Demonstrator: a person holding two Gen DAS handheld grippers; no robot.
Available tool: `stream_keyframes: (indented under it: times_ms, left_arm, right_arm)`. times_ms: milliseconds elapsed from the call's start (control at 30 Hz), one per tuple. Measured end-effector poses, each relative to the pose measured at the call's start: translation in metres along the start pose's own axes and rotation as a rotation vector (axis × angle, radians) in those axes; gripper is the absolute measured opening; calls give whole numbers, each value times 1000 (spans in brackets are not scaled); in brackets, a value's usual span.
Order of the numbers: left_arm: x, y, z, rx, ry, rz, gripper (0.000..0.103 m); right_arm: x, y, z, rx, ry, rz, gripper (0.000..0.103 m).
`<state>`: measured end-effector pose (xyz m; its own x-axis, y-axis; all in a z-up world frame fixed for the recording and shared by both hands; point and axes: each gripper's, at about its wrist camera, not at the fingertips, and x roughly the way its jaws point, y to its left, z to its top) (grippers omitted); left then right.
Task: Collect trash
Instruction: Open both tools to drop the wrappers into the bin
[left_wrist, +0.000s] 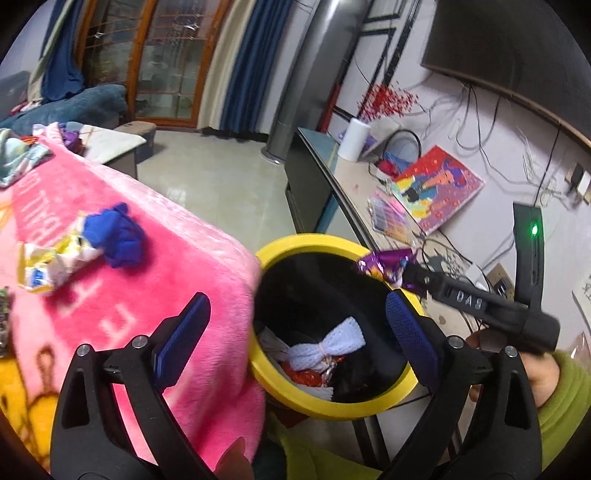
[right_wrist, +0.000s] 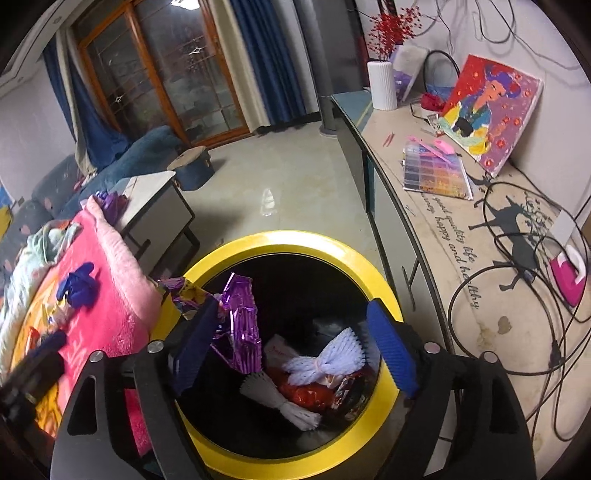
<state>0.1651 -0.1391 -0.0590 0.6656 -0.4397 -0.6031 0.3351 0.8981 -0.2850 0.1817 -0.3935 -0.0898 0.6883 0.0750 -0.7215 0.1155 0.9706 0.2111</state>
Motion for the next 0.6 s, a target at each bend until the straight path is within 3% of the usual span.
stream_keyframes:
  times_ms: [433,600]
  left_arm:
    - [-63,54,6,-101,-117,89,90]
    - [-87,76,5,-142,-156,122,90]
  right_arm:
    - [30,58,-36,-241,54,-147,96]
    - [48,84,-52,-329,92,-161,96]
